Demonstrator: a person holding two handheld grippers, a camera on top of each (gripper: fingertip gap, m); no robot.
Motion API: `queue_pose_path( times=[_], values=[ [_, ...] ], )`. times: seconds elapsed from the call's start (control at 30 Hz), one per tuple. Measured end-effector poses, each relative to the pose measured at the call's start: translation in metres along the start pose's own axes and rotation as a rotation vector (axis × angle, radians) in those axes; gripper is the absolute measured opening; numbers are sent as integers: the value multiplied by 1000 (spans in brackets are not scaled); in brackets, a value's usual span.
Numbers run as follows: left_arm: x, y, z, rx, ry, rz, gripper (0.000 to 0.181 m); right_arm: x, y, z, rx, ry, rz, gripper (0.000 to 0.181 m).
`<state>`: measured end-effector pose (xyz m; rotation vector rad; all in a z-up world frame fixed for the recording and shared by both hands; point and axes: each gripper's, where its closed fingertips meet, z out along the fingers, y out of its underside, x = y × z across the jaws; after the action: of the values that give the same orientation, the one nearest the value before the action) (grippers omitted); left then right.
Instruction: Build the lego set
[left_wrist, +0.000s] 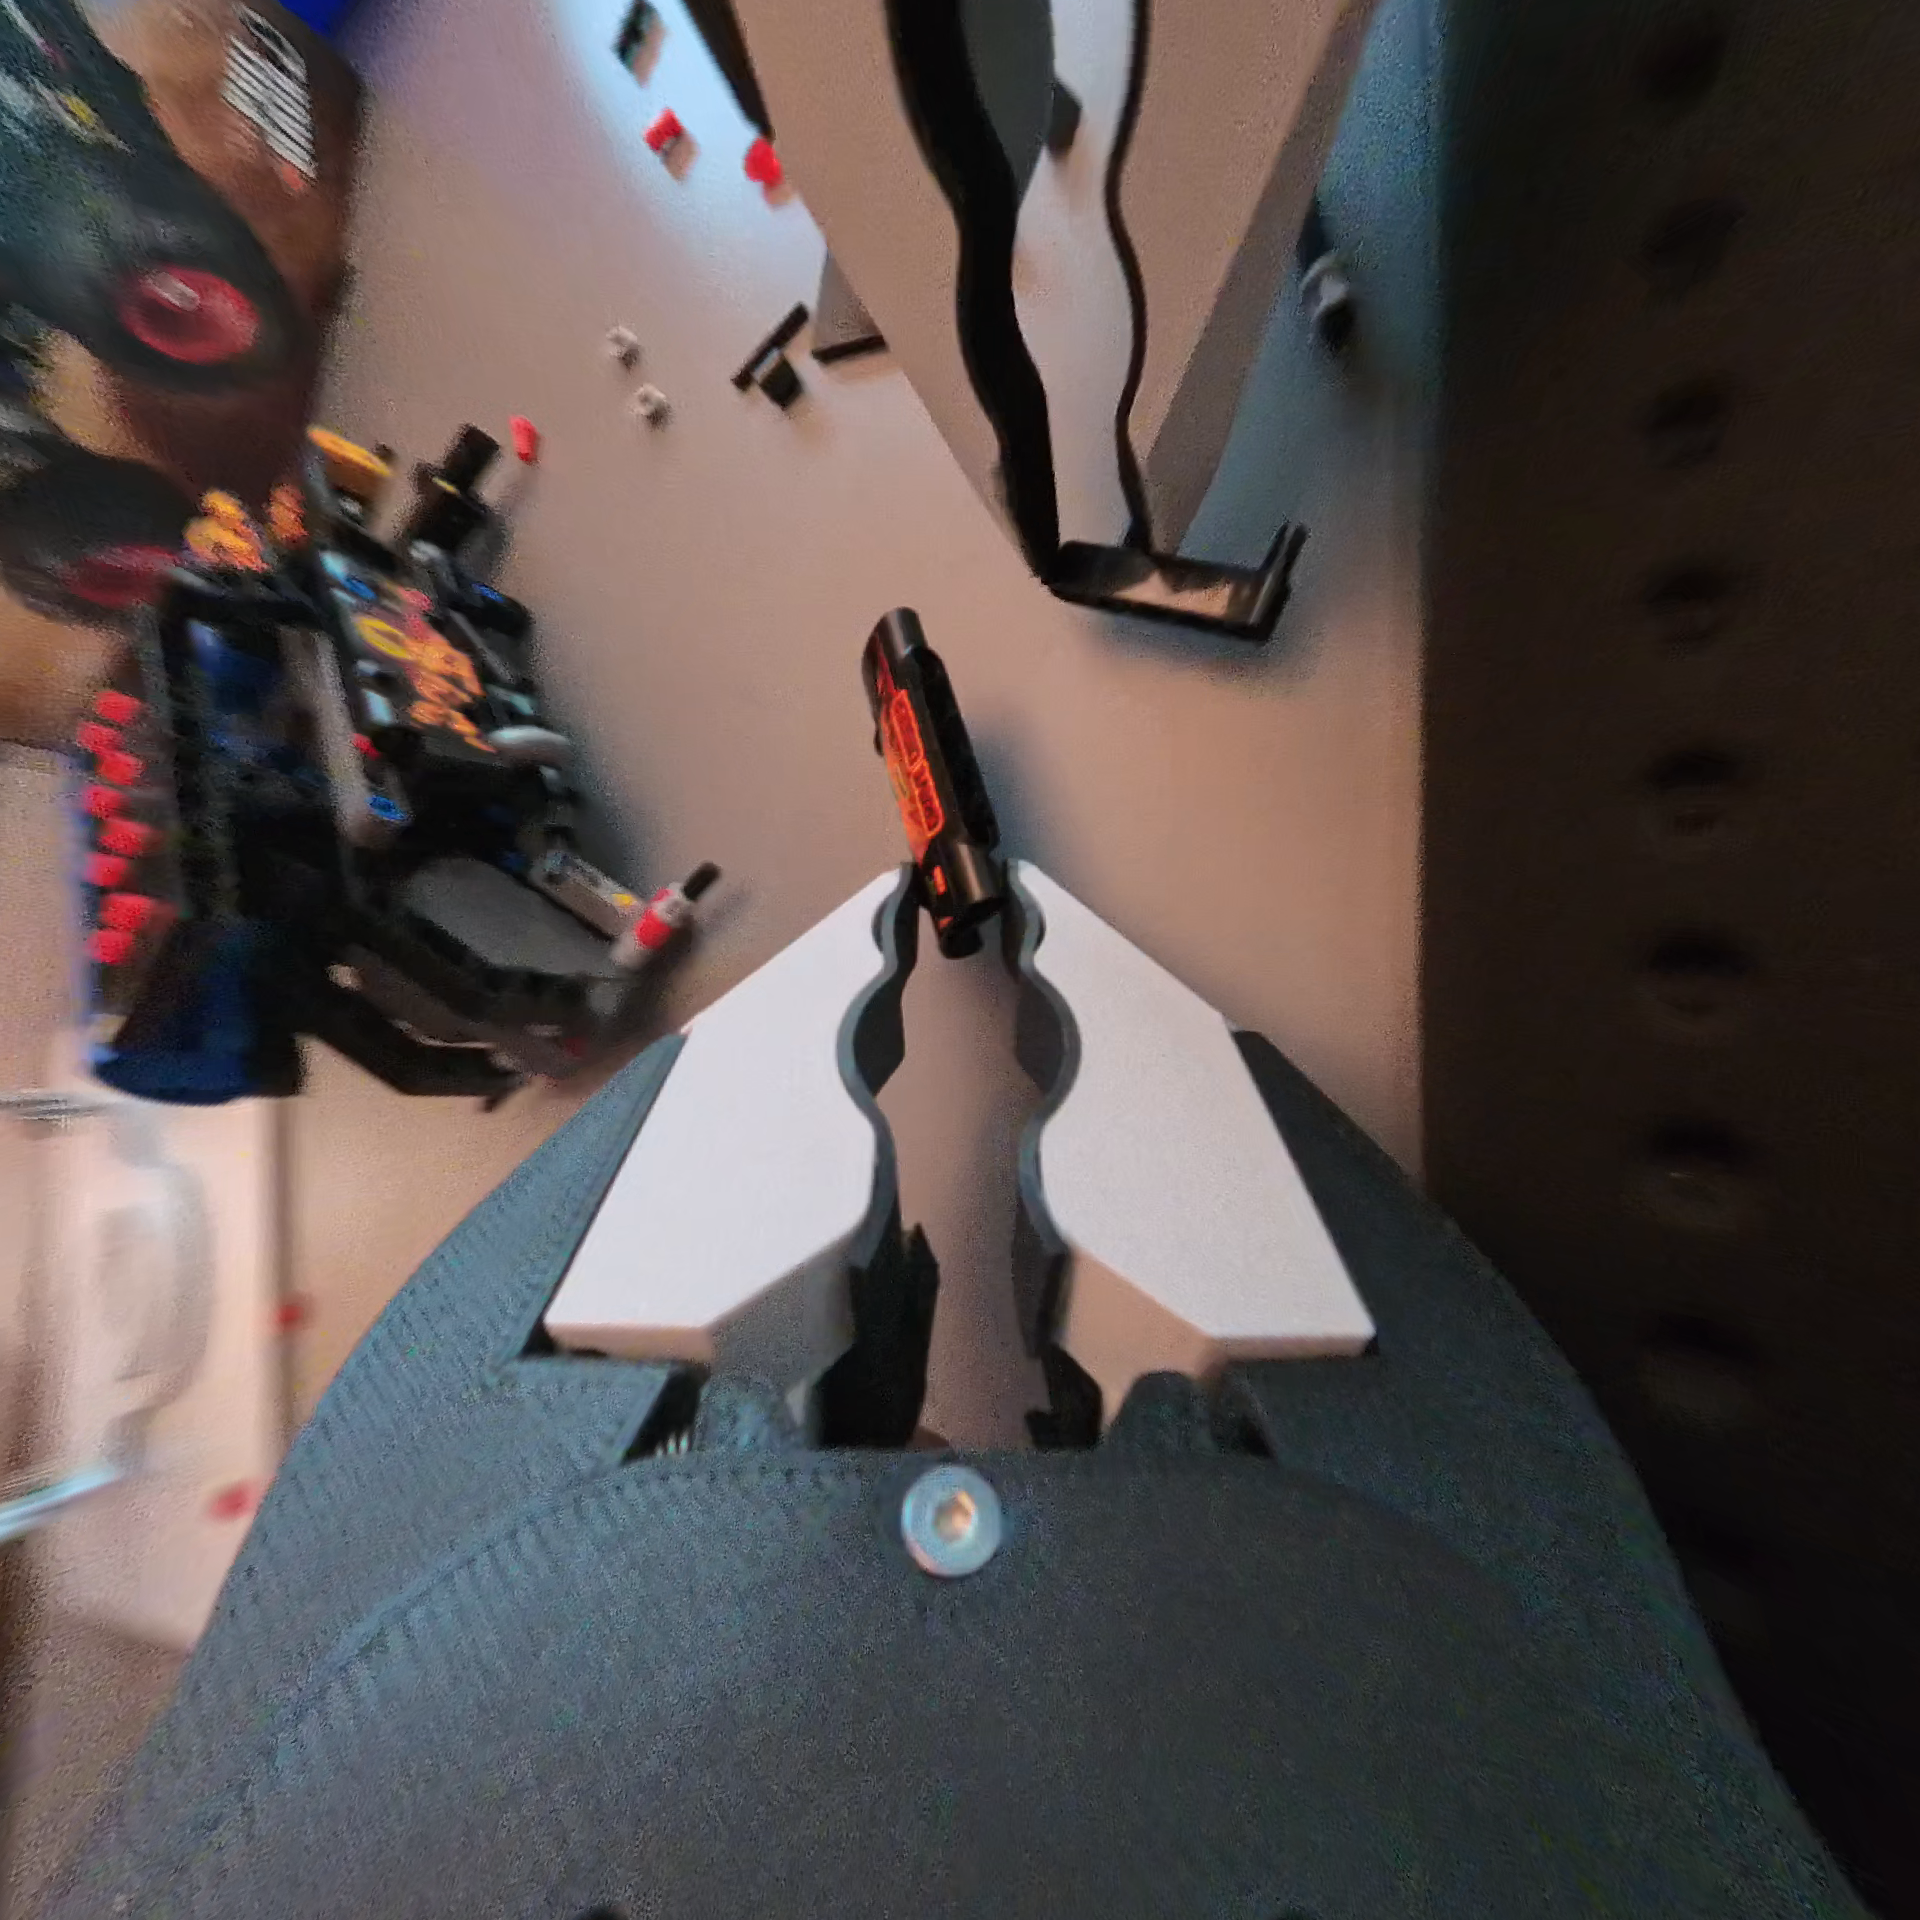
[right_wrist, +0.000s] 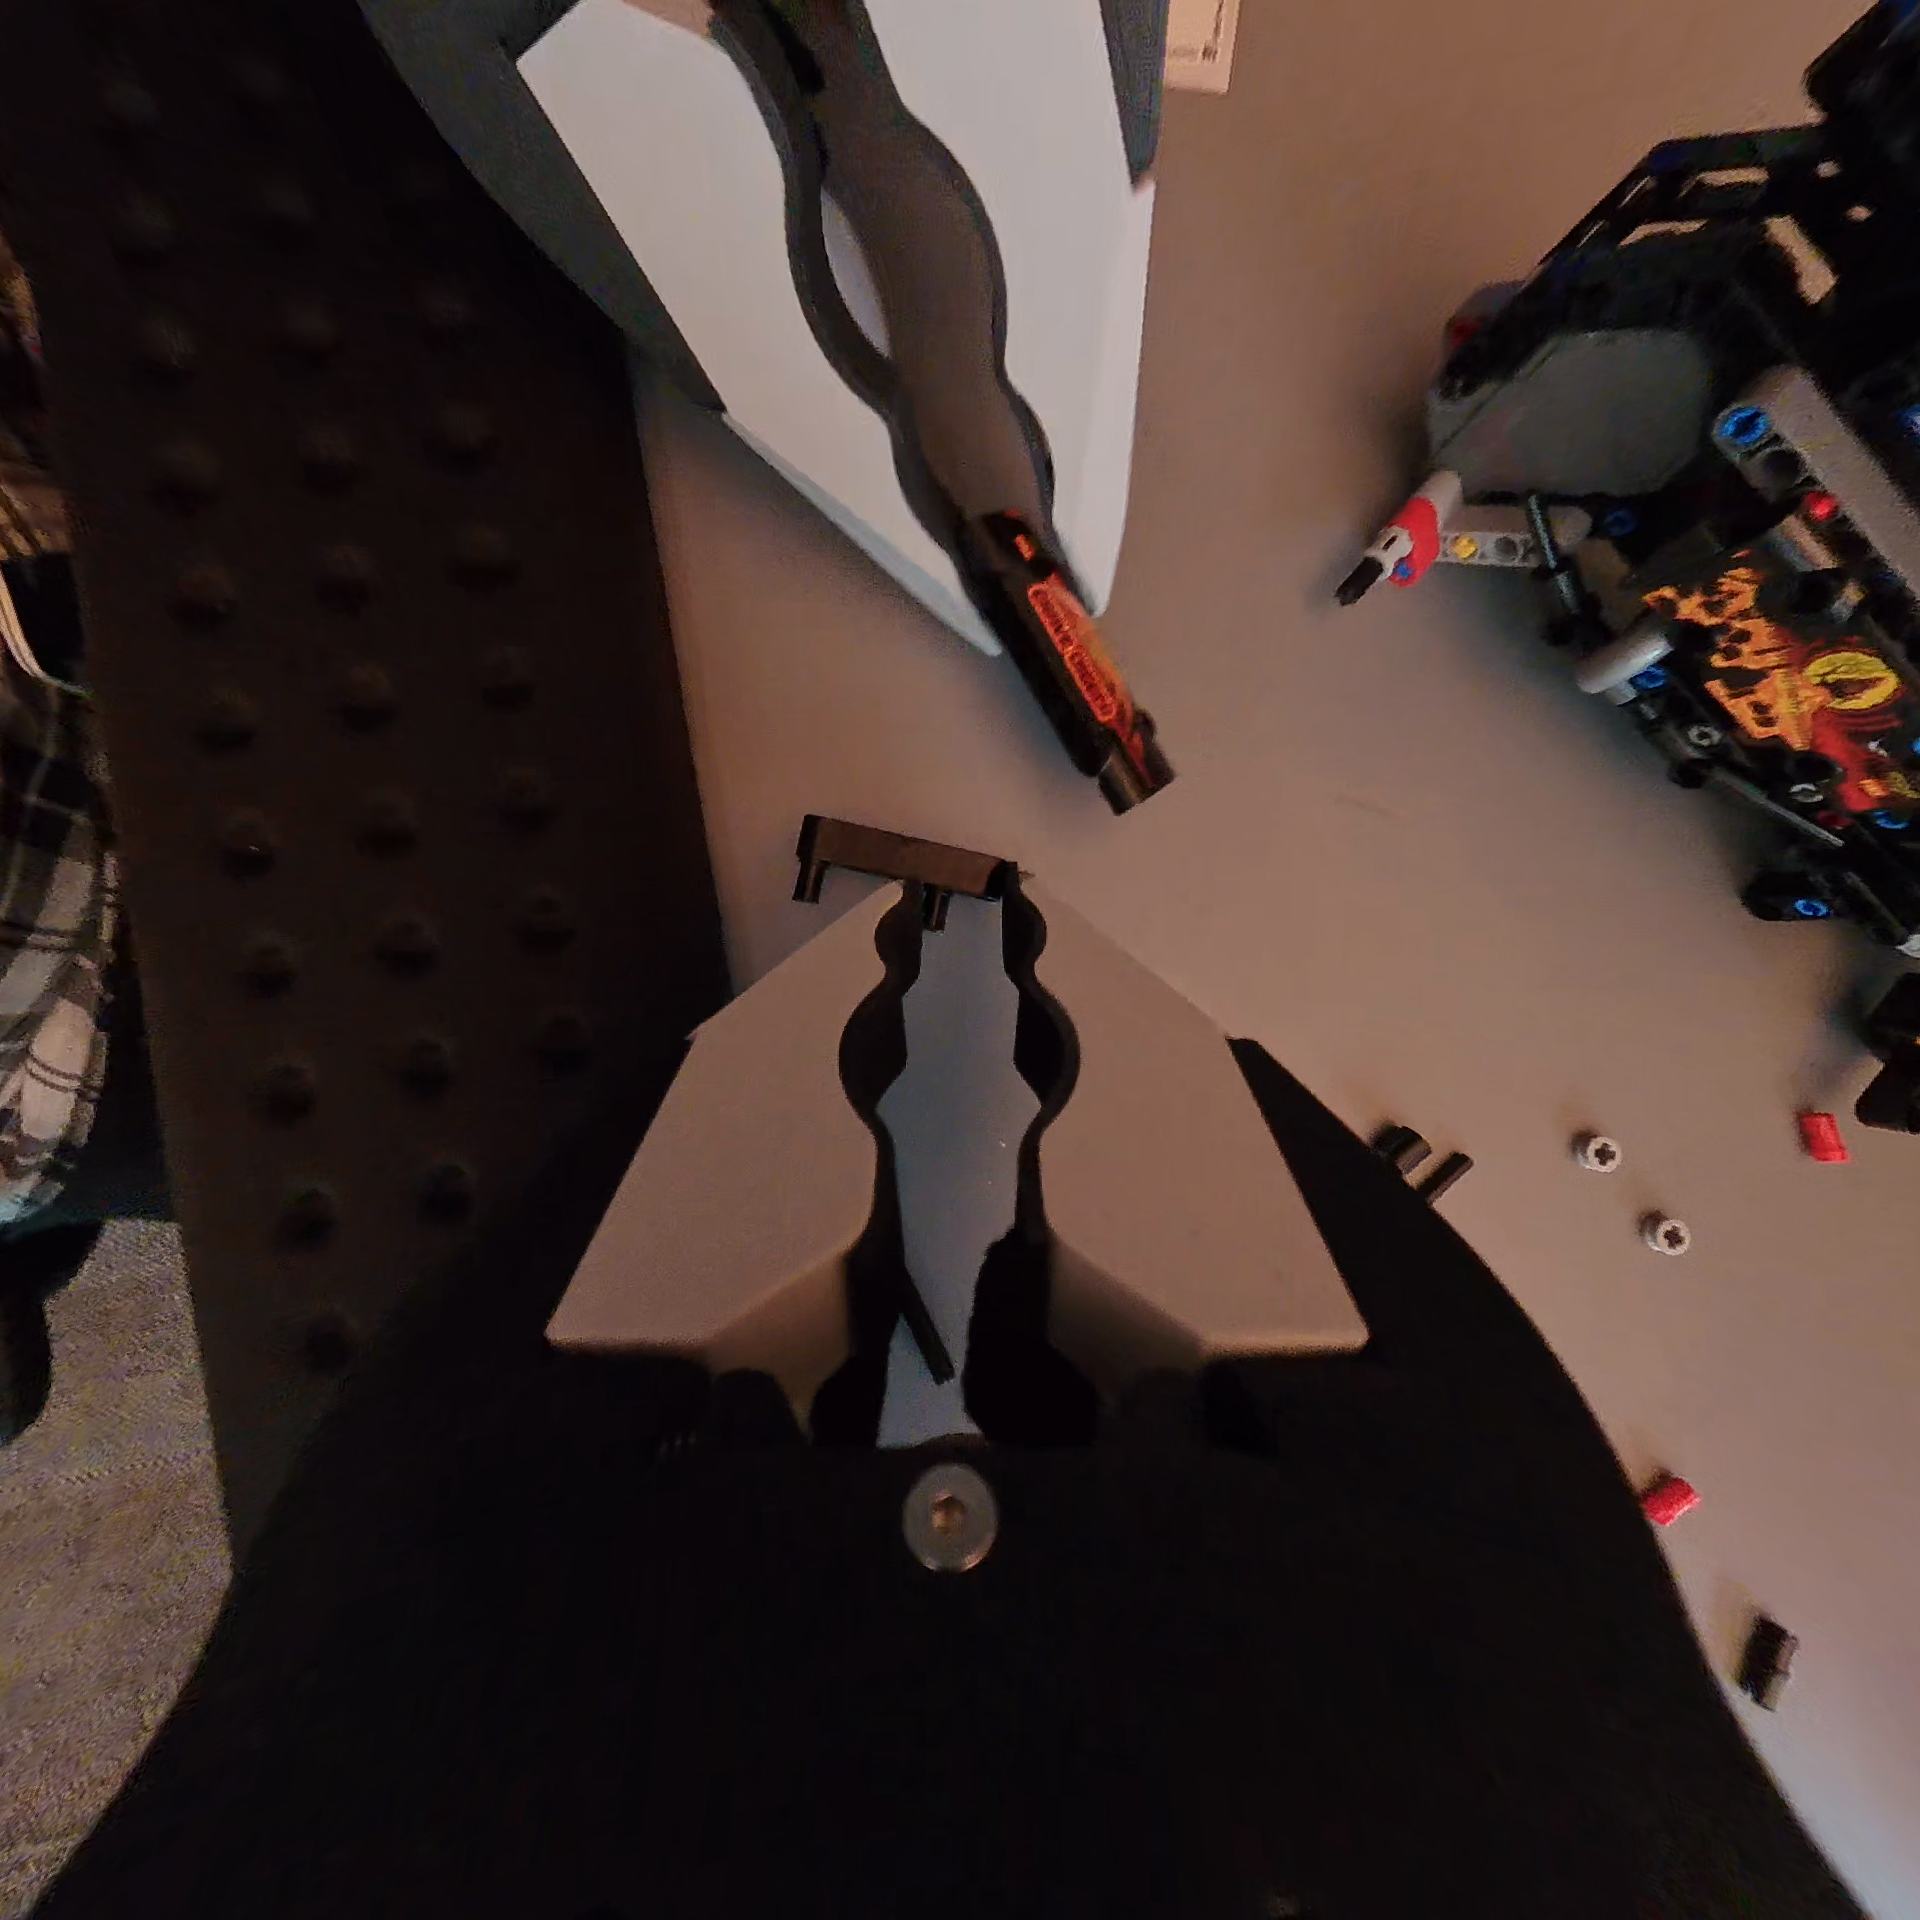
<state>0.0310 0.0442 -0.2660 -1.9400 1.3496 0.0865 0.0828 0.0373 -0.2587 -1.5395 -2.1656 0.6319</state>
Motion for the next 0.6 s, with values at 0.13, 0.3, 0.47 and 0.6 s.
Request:
queue_pose_path(
  times=[0.13, 0.3, 0.47, 0.6],
  values=[
    [23, -12, -11, 93, 359, -349, 14, 0, -22, -16, 121, 20, 46, 13],
    [24, -7, -10, 104, 491, -507, 21, 3, -29, -18, 163, 46, 85, 13],
    [16, -3, -11, 114, 402, -457, 30, 7, -32, -17, 198, 66, 127, 13],
    [0, -14, -24, 208, 316, -435, 43, 24, -44, -26, 302, 180, 200, 12]
  ],
)
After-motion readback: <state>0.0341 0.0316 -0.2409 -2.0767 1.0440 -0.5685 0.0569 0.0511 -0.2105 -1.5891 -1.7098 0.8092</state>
